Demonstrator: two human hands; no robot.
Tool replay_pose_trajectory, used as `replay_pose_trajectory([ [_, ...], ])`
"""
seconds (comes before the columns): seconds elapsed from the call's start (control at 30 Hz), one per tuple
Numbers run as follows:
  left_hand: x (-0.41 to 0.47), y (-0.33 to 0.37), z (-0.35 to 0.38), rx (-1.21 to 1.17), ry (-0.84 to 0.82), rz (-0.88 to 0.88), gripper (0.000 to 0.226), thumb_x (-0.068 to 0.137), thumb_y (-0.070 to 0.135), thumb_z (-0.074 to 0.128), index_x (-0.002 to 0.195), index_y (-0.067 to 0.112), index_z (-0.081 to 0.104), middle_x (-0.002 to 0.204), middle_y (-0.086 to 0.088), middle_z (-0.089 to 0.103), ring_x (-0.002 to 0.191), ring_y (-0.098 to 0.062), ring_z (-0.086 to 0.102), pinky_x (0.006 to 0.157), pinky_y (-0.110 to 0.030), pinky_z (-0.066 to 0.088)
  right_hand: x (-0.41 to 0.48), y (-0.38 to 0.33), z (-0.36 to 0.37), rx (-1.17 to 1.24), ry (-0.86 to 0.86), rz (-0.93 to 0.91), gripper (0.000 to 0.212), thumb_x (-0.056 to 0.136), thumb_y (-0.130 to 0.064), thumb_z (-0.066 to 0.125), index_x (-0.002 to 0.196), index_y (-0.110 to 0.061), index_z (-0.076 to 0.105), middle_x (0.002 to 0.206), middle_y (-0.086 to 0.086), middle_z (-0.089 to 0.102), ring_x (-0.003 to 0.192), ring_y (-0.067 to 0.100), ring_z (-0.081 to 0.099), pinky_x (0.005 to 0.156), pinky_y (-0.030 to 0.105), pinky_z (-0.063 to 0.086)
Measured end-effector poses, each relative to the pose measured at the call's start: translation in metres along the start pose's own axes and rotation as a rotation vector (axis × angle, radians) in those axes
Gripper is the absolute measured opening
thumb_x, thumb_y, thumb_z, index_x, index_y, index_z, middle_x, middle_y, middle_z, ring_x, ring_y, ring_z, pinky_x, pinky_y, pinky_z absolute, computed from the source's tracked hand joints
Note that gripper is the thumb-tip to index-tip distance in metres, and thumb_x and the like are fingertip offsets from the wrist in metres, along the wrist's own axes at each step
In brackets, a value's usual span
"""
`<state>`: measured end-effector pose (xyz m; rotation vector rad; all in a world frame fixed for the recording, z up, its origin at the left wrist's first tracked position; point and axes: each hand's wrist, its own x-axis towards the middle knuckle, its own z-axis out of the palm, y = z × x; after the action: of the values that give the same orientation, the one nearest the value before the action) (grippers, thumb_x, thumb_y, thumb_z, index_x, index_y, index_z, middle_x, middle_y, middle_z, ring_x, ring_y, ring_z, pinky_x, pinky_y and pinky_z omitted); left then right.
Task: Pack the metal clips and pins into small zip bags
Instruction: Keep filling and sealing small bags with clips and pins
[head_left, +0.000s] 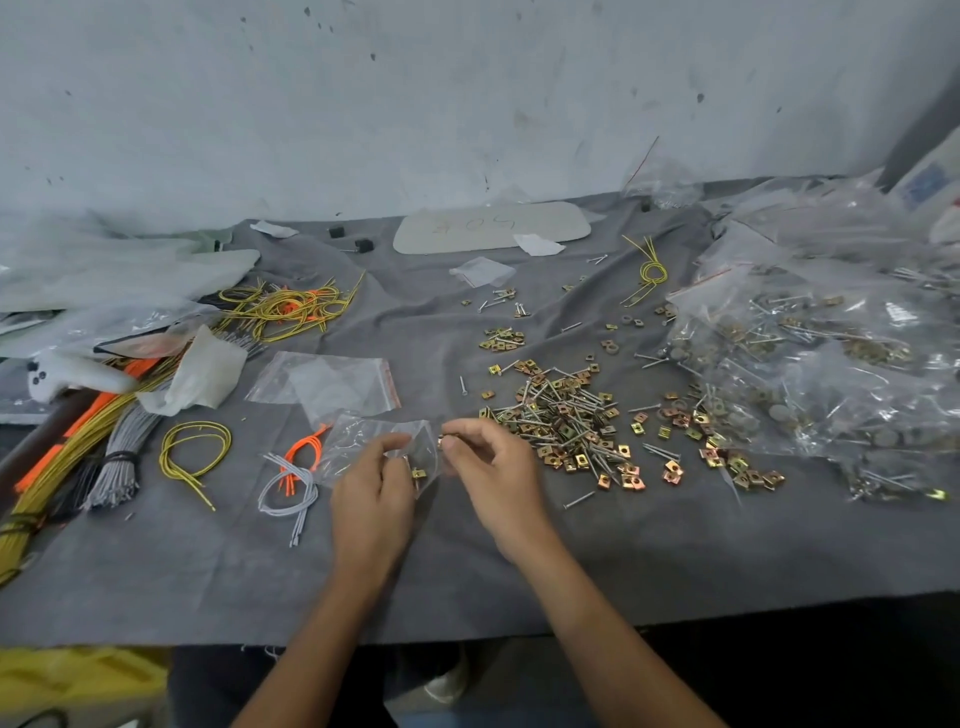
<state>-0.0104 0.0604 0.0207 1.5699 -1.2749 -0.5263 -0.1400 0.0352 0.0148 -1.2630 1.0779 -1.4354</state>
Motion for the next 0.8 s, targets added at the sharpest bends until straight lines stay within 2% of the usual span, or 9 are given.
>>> replay_pose_trajectory([
  [0.1,0.0002,-0.0012,0.0000,-0.013,0.003,0.006,0.039,0.080,0.032,0.038,0.106,0.027,0.068,0.069,0.007,0.065,0.069,-0.016,0.059,0.071,-0.045,0.051,0.0005,0.0014,0.0016,-0.005,-0.071,0.012,0.020,0.090,-0.011,0.067,0.091,-0.030,0.073,0.091,-0.004,0.076,0.088,0.011,0.072,0.084,0.040,0.060],
  [0.2,0.0003,-0.0020,-0.0002,-0.028,0.001,0.006,0.039,0.079,0.034,0.039,0.103,0.028,0.068,0.077,0.005,0.069,0.075,-0.016,0.063,0.072,-0.044,0.053,-0.0008,0.0011,0.0034,-0.007,-0.145,0.022,0.021,0.092,-0.011,0.065,0.092,-0.030,0.072,0.091,-0.002,0.076,0.085,0.012,0.072,0.073,0.037,0.061],
  [0.33,0.0010,-0.0049,-0.0005,-0.041,0.018,0.012,0.036,0.079,0.033,0.040,0.101,0.034,0.068,0.069,0.010,0.065,0.065,-0.014,0.057,0.064,-0.040,0.047,-0.0001,0.0026,-0.0004,-0.110,-0.061,-0.052,0.013,0.090,-0.018,0.067,0.096,-0.025,0.076,0.091,-0.005,0.072,0.084,0.008,0.067,0.075,0.030,0.056],
  [0.43,0.0012,-0.0058,0.0002,-0.030,0.036,0.025,0.035,0.080,0.032,0.039,0.100,0.037,0.068,0.073,0.014,0.067,0.066,-0.010,0.057,0.062,-0.037,0.045,-0.0005,0.0015,-0.0011,-0.111,-0.047,-0.052,0.015,0.090,-0.016,0.065,0.097,-0.023,0.076,0.091,-0.008,0.073,0.084,0.004,0.066,0.076,0.023,0.052],
  [0.53,0.0011,-0.0060,0.0004,-0.017,0.043,0.009,0.034,0.080,0.032,0.040,0.100,0.037,0.068,0.080,0.011,0.070,0.074,-0.012,0.063,0.069,-0.044,0.054,-0.0029,0.0004,0.0009,-0.175,-0.107,-0.046,0.018,0.090,-0.013,0.066,0.102,-0.022,0.075,0.095,-0.011,0.075,0.091,0.001,0.068,0.084,0.025,0.056],
  [0.63,0.0016,-0.0046,0.0006,-0.050,0.015,-0.042,0.038,0.078,0.034,0.040,0.102,0.032,0.069,0.087,0.004,0.072,0.086,-0.021,0.067,0.079,-0.053,0.057,-0.0045,0.0015,0.0015,-0.260,-0.131,-0.055,0.016,0.090,-0.022,0.070,0.105,-0.024,0.073,0.095,-0.012,0.074,0.090,-0.001,0.068,0.084,0.027,0.056],
  [0.73,-0.0003,-0.0002,-0.0002,-0.019,0.034,-0.015,0.040,0.079,0.034,0.039,0.104,0.028,0.070,0.091,0.008,0.074,0.089,-0.013,0.067,0.083,-0.048,0.056,-0.0056,0.0004,0.0027,-0.227,-0.077,-0.077,0.008,0.090,-0.025,0.069,0.097,-0.027,0.072,0.089,-0.017,0.073,0.085,-0.001,0.067,0.076,0.019,0.054],
  [0.8,-0.0002,0.0025,-0.0011,0.005,0.038,-0.004,0.041,0.081,0.031,0.039,0.105,0.025,0.071,0.093,0.009,0.074,0.090,-0.010,0.066,0.085,-0.045,0.054,0.0008,-0.0033,-0.0017,-0.323,-0.057,-0.117,0.009,0.089,-0.021,0.068,0.094,-0.028,0.071,0.086,-0.019,0.071,0.083,-0.003,0.065,0.072,0.012,0.049],
])
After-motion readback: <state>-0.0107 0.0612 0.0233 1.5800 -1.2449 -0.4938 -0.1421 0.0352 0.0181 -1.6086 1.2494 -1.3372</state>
